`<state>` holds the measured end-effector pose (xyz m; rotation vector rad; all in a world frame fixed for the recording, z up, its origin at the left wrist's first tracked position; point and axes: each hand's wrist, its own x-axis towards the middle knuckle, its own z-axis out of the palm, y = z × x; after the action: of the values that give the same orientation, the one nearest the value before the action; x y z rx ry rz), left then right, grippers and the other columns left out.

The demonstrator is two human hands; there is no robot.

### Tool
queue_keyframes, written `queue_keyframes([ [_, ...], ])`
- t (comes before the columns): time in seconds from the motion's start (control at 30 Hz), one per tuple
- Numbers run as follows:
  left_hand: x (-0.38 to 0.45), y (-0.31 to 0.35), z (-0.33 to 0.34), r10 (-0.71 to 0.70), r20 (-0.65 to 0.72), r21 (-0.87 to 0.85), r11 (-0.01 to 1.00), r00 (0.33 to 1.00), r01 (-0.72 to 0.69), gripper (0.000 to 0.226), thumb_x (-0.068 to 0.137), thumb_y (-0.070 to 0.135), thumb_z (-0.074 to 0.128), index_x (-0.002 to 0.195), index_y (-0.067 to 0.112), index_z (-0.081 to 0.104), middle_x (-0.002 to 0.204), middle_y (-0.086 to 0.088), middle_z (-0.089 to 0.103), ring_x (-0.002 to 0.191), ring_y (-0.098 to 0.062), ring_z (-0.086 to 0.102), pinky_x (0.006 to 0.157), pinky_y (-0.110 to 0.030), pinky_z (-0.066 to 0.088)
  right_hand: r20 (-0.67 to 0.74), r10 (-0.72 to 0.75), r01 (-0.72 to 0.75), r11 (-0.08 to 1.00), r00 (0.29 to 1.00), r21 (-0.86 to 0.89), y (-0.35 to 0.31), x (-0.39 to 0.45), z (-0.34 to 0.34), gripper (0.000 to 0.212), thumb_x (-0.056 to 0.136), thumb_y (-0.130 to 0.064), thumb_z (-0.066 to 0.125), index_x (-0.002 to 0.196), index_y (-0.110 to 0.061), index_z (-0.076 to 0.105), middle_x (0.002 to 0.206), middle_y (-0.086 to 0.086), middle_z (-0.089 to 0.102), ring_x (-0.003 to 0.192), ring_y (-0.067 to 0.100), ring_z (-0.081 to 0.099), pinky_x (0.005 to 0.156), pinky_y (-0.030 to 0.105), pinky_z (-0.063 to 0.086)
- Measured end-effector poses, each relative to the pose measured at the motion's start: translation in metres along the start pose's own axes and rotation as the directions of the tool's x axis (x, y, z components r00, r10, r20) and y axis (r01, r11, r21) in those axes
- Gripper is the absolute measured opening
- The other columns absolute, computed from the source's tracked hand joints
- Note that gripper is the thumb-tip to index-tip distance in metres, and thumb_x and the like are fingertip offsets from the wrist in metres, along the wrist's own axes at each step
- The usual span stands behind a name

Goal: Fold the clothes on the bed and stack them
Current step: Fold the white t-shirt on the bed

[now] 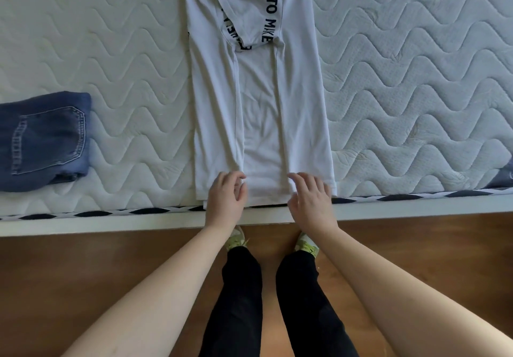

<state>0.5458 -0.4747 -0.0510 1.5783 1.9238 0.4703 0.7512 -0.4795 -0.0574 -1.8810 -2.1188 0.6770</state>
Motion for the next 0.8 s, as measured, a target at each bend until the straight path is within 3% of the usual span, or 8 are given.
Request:
queue_keyframes([
  [0.07,-0.001,-0.023,-0.014,-0.057,-0.096,0.074,0.995,0.994,0.064,0.02,0.089,0.015,0.064,0.109,0.014,0.063,0.102,0.0,0.052,0.092,-0.023,0.057,0.082,-0.039,0.05,0.067,-0.06,0.055,0.996,0.996,0.068,-0.024,0.014,0.007,0.037,0.086,-0.006,0.059,0.122,-0.011,0.062,0.114,0.005,0.063,0.105,0.029,0.057,0.089,0.041,0.044],
  [0.13,-0.005,-0.044,-0.025,-0.171,-0.094,0.117,0.976,0.981,0.181,0.032,0.086,0.019,0.068,0.116,0.014,0.061,0.112,-0.007,0.052,0.103,-0.029,0.055,0.089,-0.043,0.048,0.221,-0.048,0.012,0.987,0.974,0.16,-0.047,0.025,0.016,0.034,0.092,-0.012,0.053,0.125,-0.012,0.061,0.115,0.004,0.063,0.104,0.027,0.058,0.089,0.038,0.045],
  [0.23,-0.013,-0.063,-0.034,-0.218,0.103,0.167,0.965,0.97,0.2,0.062,0.078,0.032,0.08,0.131,0.014,0.053,0.125,-0.009,0.047,0.116,-0.028,0.048,0.096,-0.041,0.043,0.437,0.177,-0.31,0.916,0.882,0.254,-0.073,0.042,0.029,0.038,0.097,-0.026,0.047,0.134,-0.018,0.05,0.119,0.0,0.06,0.103,0.02,0.059,0.082,0.033,0.048],
  [0.3,-0.017,-0.071,-0.035,-0.159,0.187,0.243,0.964,0.969,0.112,0.073,0.071,0.033,0.085,0.134,0.015,0.052,0.129,-0.01,0.044,0.118,-0.029,0.046,0.098,-0.041,0.042,0.485,0.313,-0.5,0.803,0.817,0.325,-0.085,0.052,0.037,0.038,0.097,-0.029,0.049,0.133,-0.018,0.05,0.104,-0.004,0.064,0.088,0.018,0.062,0.071,0.031,0.05],
  [0.4,-0.02,-0.073,-0.033,-0.106,0.137,0.281,0.958,0.985,0.064,0.061,0.072,0.025,0.082,0.127,0.014,0.056,0.126,-0.011,0.046,0.112,-0.035,0.05,0.091,-0.043,0.047,0.532,0.358,-0.59,0.719,0.767,0.367,-0.096,0.062,0.047,0.03,0.095,-0.035,0.054,0.121,-0.021,0.052,0.079,-0.011,0.06,0.062,0.013,0.06,0.052,0.026,0.047],
  [0.53,-0.014,-0.071,-0.034,-0.049,0.083,0.262,0.965,0.995,0.026,0.037,0.08,0.025,0.075,0.112,0.013,0.061,0.115,-0.007,0.052,0.099,-0.031,0.053,0.081,-0.041,0.049,0.562,0.362,-0.601,0.729,0.744,0.326,-0.1,0.07,0.052,0.018,0.091,-0.029,0.057,0.107,-0.023,0.052,0.074,-0.008,0.06,0.055,0.01,0.056,0.045,0.023,0.042],
  [0.67,-0.011,-0.075,-0.041,0.037,0.112,0.291,0.954,0.993,-0.068,0.036,0.077,0.022,0.075,0.107,0.009,0.06,0.11,-0.009,0.053,0.097,-0.032,0.054,0.081,-0.042,0.049,0.561,0.394,-0.633,0.7,0.728,0.33,-0.1,0.079,0.048,0.011,0.092,-0.025,0.055,0.099,-0.018,0.06,0.078,-0.003,0.064,0.056,0.015,0.056,0.051,0.025,0.044],
  [0.8,-0.016,-0.075,-0.042,0.038,0.151,0.37,0.924,0.988,-0.092,0.056,0.074,0.03,0.074,0.121,0.006,0.055,0.124,-0.014,0.05,0.109,-0.033,0.053,0.085,-0.043,0.05,0.606,0.408,-0.718,0.527,0.683,0.455,-0.104,0.08,0.047,0.015,0.093,-0.023,0.054,0.088,-0.011,0.061,0.074,0.005,0.064,0.057,0.017,0.059,0.064,0.037,0.055],
])
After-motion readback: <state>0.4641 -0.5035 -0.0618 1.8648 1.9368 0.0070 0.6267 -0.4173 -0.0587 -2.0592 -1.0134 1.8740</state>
